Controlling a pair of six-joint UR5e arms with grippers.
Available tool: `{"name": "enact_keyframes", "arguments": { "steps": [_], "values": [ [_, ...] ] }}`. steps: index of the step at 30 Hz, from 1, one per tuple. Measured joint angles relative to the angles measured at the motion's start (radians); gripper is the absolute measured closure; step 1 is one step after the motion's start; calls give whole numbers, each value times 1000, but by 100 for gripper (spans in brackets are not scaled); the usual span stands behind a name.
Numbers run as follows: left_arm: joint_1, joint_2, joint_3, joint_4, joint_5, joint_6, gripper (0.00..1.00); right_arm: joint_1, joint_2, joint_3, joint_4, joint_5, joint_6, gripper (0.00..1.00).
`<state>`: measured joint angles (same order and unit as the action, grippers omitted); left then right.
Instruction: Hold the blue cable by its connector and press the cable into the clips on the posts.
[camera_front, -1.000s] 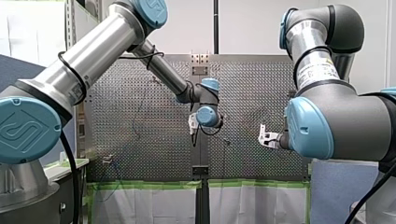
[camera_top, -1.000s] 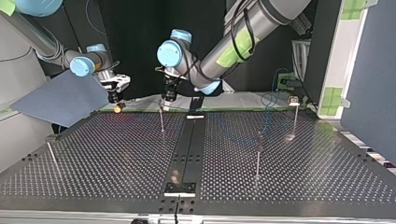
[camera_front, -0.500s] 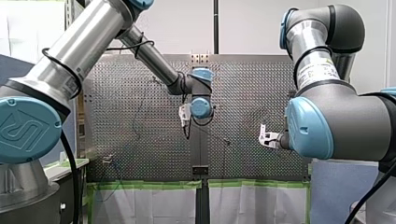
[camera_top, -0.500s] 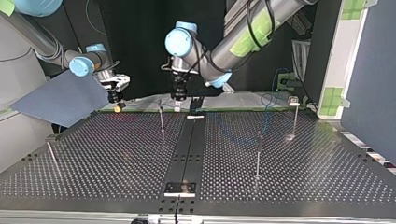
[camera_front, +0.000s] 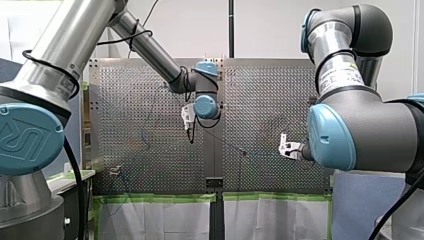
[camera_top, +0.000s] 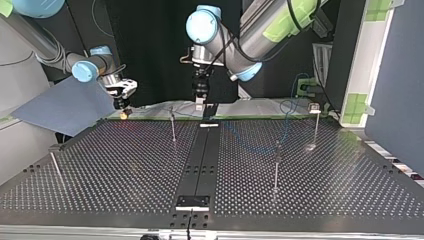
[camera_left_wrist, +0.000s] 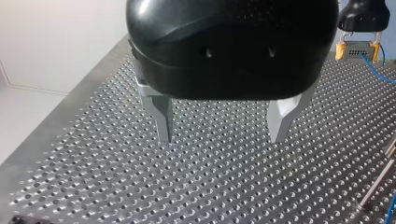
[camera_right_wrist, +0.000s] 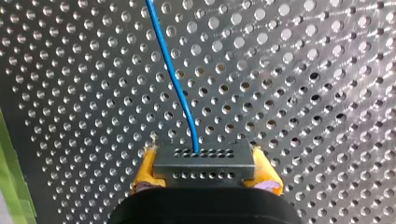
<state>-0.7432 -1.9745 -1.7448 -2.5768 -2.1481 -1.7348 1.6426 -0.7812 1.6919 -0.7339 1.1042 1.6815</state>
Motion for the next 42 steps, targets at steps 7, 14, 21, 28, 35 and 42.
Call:
{"name": "enact_keyframes", "arguments": {
  "steps": [7,14,21,28,35,42],
  "values": [
    [0,63,-63,0,0,-2,0,-10,-24,0,27,37,-25,100],
    [0,125,-125,-1,0,-2,0,-15,-82,0,50,59,-42,100],
    [0,187,-187,-1,0,0,0,-18,-147,2,70,78,-63,100],
    [2,251,-251,-1,0,8,0,-15,-217,3,91,103,-98,100],
    [-1,314,-314,-1,1,15,0,-9,-244,5,95,107,-118,100],
    [-3,376,-376,22,5,26,0,-7,-245,11,91,107,-116,100]
  ]
}}
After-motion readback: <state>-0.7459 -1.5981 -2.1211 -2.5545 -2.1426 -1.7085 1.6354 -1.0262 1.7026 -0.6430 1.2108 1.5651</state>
